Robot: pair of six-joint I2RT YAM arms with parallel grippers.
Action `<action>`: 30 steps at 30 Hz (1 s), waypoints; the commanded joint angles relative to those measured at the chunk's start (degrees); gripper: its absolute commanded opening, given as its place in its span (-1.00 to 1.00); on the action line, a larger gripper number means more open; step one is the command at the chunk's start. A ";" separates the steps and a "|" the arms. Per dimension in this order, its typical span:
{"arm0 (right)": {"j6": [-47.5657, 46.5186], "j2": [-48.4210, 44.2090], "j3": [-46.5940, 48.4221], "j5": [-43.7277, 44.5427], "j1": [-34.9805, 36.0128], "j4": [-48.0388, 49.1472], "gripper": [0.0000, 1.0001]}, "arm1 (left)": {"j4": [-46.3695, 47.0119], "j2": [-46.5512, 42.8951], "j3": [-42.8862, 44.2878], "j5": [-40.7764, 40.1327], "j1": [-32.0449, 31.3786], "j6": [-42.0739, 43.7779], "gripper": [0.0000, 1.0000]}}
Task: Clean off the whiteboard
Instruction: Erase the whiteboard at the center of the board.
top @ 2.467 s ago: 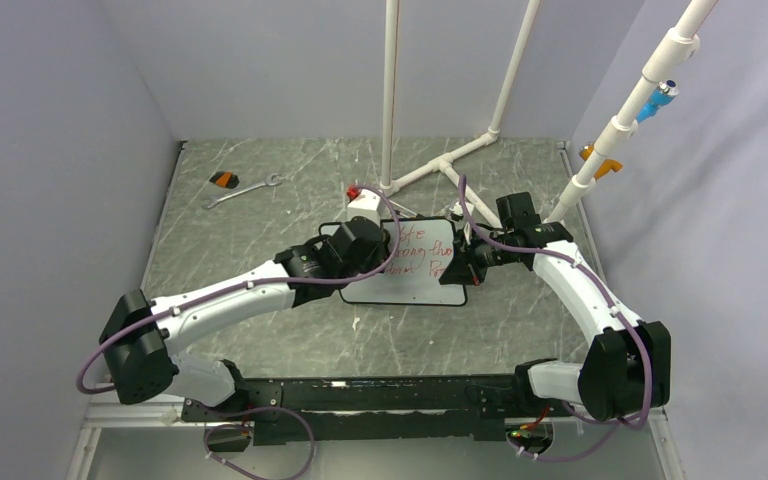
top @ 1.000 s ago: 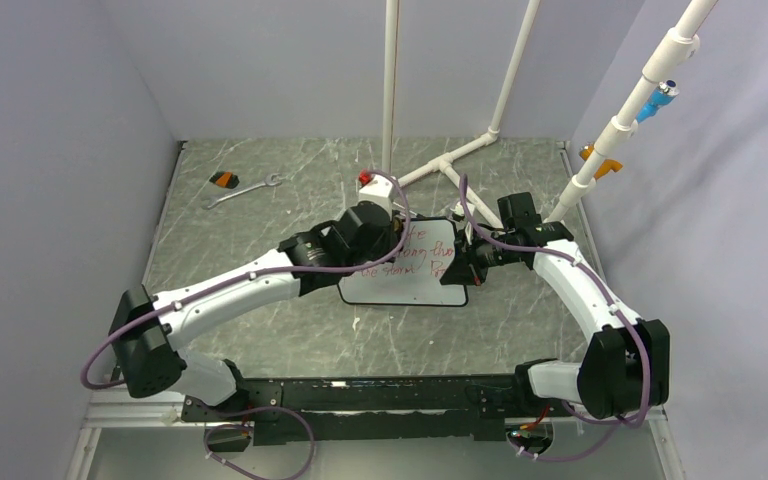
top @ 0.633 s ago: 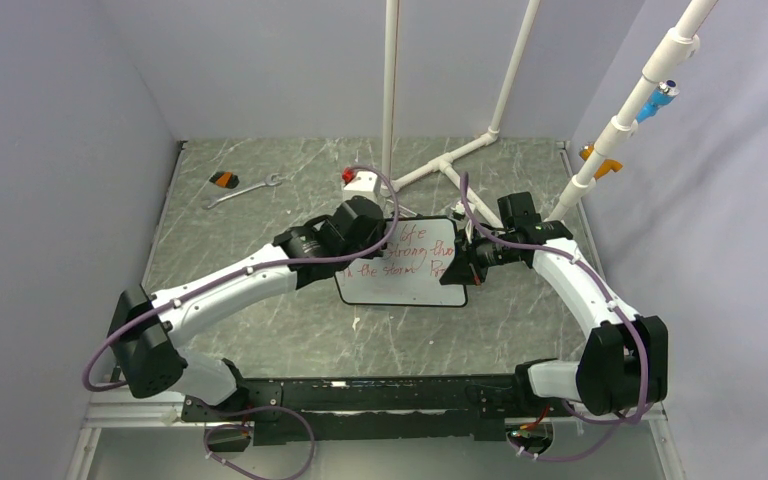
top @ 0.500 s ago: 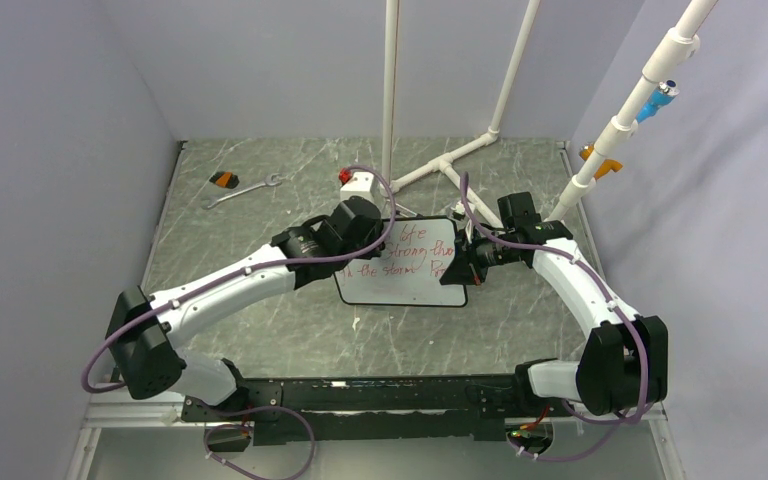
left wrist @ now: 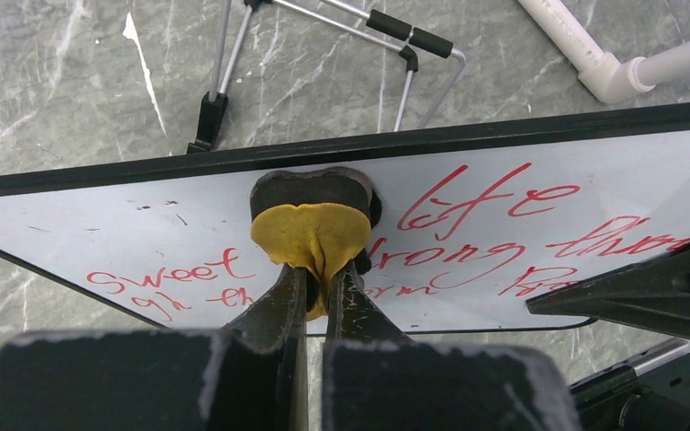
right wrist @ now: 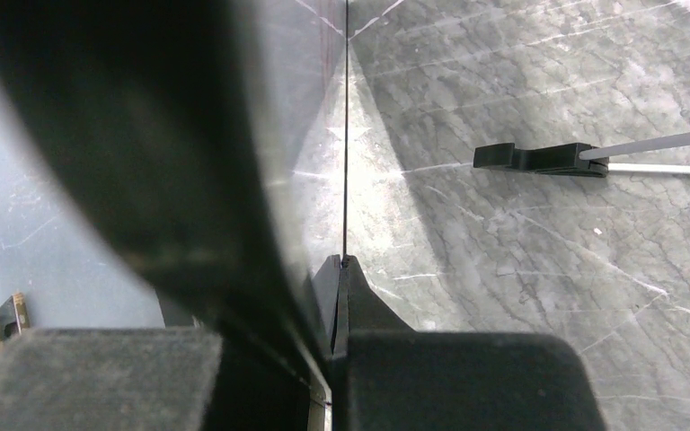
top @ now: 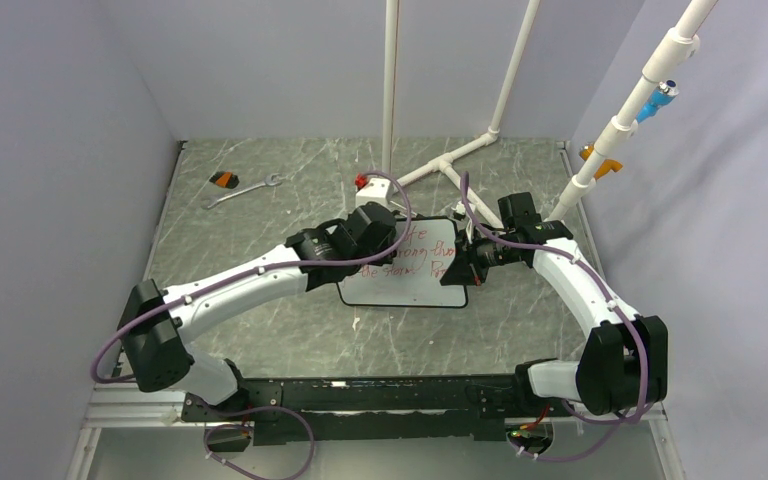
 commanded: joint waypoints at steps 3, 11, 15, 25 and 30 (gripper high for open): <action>-3.51 -1.22 1.21 -1.34 0.85 -0.54 -1.00 | 0.48 -4.07 -3.32 -2.66 3.91 0.38 -1.00; -3.18 -1.24 1.19 -1.46 0.77 -0.16 -1.00 | 3.68 -5.79 -4.34 -0.66 2.12 0.74 -1.00; -3.06 -1.43 0.93 -1.11 0.73 0.17 -1.00 | 4.47 -3.89 -1.06 -0.75 -1.74 0.91 -1.00; -3.03 -3.19 0.62 -1.04 0.78 0.17 -1.00 | 4.50 -2.54 -1.89 -6.13 -1.70 2.16 -1.00; -3.13 -3.31 0.92 -1.36 0.81 -0.15 -1.00 | 5.67 -6.45 -8.03 -5.07 2.37 1.80 -1.00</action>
